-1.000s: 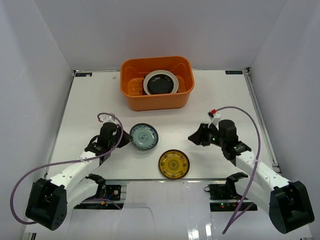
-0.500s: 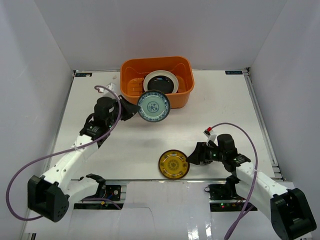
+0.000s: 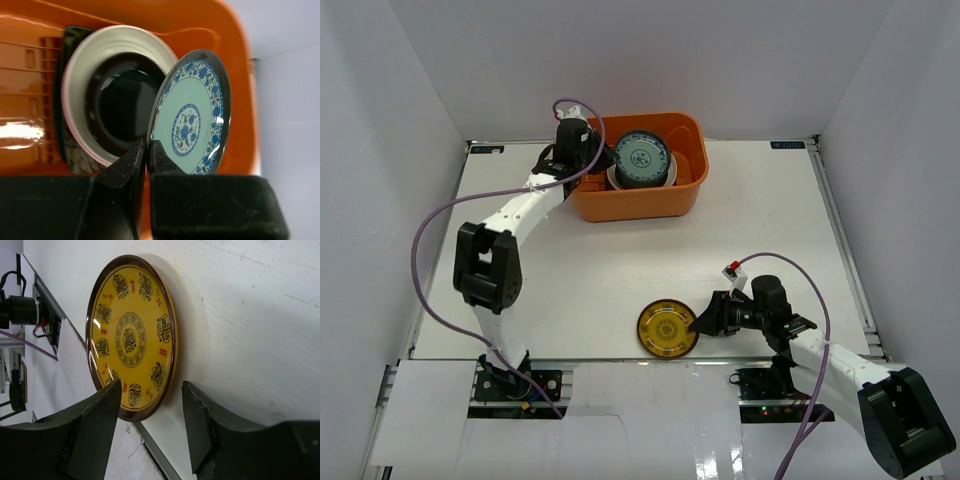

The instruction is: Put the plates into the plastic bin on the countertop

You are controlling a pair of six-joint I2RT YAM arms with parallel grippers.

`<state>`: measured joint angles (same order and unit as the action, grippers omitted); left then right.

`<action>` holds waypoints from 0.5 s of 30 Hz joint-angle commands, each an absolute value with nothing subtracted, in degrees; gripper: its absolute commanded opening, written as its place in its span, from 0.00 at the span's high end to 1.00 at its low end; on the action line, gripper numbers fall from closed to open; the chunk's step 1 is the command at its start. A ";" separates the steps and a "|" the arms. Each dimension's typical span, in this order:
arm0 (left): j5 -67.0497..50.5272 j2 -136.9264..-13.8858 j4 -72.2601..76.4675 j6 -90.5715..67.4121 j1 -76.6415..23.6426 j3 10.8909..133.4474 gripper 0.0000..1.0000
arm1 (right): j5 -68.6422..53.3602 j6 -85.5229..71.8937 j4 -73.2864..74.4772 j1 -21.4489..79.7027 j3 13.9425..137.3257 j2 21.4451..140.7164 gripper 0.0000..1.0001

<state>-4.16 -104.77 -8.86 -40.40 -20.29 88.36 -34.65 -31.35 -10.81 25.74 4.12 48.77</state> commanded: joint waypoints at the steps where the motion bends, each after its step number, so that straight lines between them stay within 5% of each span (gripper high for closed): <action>1: -2.38 -108.62 -12.03 -37.45 -19.16 95.43 1.00 | -33.58 -33.05 -11.78 26.80 0.79 49.31 0.42; 6: -1.76 -116.00 -15.56 -35.25 -17.93 103.35 0.98 | -31.12 -34.72 -13.61 27.33 0.35 49.92 0.51; 11: -4.30 -117.77 -15.82 -34.81 -16.61 104.15 0.48 | -31.29 -35.94 -16.69 27.60 0.35 52.56 0.59; 15: -6.93 -116.55 -15.73 -34.63 -15.74 104.15 0.23 | -29.27 -36.12 -17.58 27.60 0.35 53.88 0.71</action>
<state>-4.03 -120.31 -16.08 -35.40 -16.56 101.84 -31.16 -35.66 -14.94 27.18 3.44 53.34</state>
